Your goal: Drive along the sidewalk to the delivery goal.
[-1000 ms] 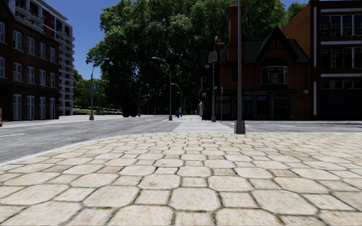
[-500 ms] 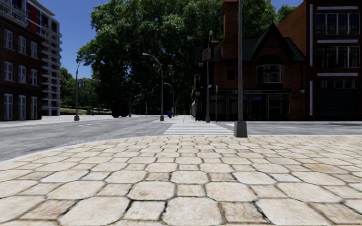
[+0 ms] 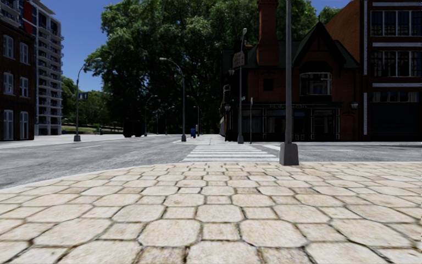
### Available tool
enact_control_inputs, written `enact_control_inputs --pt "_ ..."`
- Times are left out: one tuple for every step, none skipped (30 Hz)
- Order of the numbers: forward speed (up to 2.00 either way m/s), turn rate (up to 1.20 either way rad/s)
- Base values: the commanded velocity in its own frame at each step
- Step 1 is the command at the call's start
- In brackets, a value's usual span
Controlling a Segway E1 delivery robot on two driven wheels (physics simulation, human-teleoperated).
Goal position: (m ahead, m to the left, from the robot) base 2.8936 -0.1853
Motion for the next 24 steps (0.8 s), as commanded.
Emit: enact_control_inputs --pt "1.66 0.00" --pt "1.66 0.00" --pt "1.62 -0.12" --pt "1.60 -0.21" --pt "1.59 -0.22" --pt "1.59 -0.22" --pt "1.59 -0.24" --pt "1.59 -0.25" --pt "1.59 -0.25" --pt "1.59 -0.25" --pt "1.59 -0.25" --pt "1.59 -0.25" --pt "1.59 -0.18" --pt "1.59 0.00" --pt "1.59 0.00" --pt "1.59 0.00" --pt "1.59 0.00" --pt "1.59 0.00" --pt "1.59 0.00" --pt "1.59 0.00" --pt "1.59 0.00" --pt "1.58 0.00" --pt "1.58 0.00" --pt "1.56 0.00"
